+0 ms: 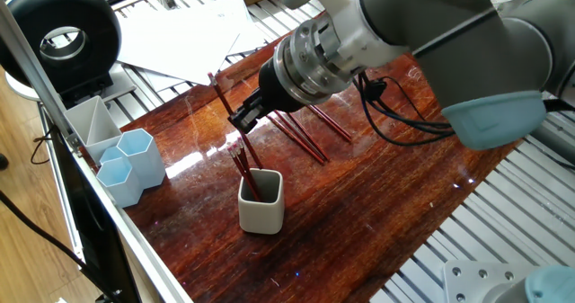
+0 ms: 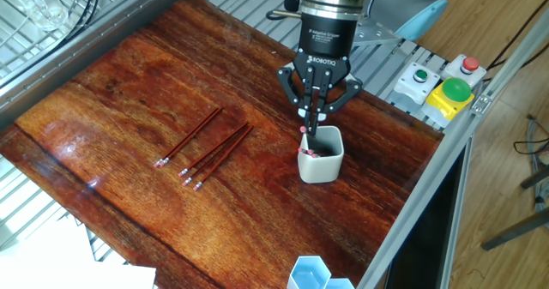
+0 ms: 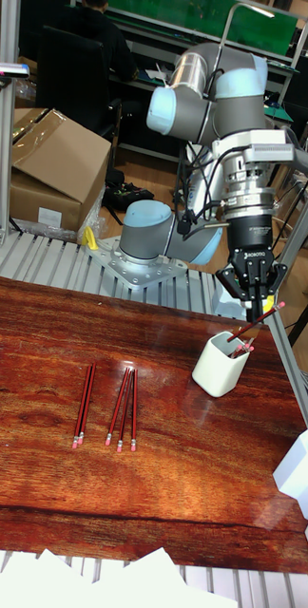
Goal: Put the pen into the pen holder
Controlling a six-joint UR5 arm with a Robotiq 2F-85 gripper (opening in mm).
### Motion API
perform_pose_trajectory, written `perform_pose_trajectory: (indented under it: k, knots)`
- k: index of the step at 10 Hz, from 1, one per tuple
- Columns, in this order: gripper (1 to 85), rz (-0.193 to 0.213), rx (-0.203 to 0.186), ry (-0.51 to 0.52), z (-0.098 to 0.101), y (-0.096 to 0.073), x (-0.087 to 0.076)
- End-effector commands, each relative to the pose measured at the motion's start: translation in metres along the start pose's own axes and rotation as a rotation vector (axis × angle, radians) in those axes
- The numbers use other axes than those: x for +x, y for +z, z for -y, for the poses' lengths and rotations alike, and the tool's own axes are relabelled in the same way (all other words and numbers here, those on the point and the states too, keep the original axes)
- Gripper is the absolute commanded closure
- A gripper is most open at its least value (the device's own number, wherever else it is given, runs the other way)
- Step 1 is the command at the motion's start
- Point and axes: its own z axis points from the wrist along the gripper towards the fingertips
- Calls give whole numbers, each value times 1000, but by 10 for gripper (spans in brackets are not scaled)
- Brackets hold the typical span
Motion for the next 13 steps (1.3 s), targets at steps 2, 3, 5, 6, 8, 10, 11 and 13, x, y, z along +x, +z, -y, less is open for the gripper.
perform_pose_trajectory:
  k: [2,3,5,6,8,10,11,13]
  knots:
    - [847,35,-18,7,-3,5,1]
    - [847,42,-22,7,-4,9,4]
    - [847,52,-14,1,-1,19,15]
    - [847,53,-10,-2,0,23,19]
    - [847,56,-4,-5,2,28,25]
    - [847,63,-2,-8,4,35,32]
    - [847,65,-1,-13,6,37,36]
    - [847,69,-2,-11,7,40,40]
